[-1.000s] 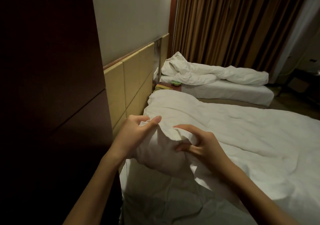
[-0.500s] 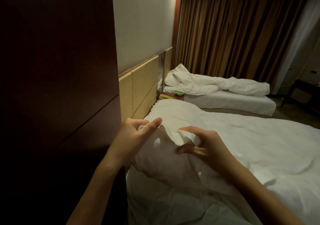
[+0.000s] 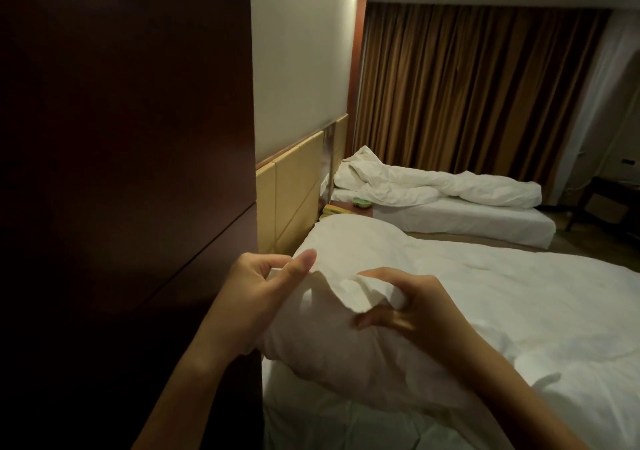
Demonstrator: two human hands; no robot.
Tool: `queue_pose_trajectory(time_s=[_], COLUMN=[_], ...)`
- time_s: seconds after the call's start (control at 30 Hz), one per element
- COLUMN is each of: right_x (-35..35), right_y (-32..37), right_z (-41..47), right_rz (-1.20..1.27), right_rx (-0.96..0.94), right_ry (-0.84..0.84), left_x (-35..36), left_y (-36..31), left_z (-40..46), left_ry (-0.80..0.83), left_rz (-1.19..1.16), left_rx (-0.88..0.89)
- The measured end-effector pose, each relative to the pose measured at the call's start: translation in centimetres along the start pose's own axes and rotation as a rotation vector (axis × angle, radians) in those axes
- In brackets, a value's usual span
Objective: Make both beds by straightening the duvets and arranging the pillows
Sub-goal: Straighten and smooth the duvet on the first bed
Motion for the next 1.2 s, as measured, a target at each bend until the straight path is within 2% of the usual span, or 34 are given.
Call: queue_pose_trajectory(time_s=[0.57,0.73,0.93,1.2], right_x=[-2.5,-2.7,-3.5,-0.7], right_y=[2.8,3.9,6.1,-0.8], right_z=[0.7,0.8,0.2,0.2], right_rz=[0.007,-0.027,-0.016,0.053], right_rx=[-0.010,-0.025,-0.140,0.131], right_ry=[0.054,0.037,0.020,0.093], left_x=[-0.6,-1.3,-2.5,0.6], left_y=[-3.2,-4.5,-6.6,-1.2], left_z=[-0.7,-1.9,-3.6,-0.8], left_ry=[-0.127,-0.161,-0.259,-0.153], left_rz=[-0.084,-0.055,-0.097,0.026], left_rx=[-0.069,-0.052,0.018,0.019])
Point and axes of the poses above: each hand's wrist, its own z-axis towards the middle knuckle, its own x-axis out of the palm, y = z × x, the point moved 5 cm from there along z, towards the middle knuckle, and after that the axes turned 4 degrees about x, right-handed, at the moved point
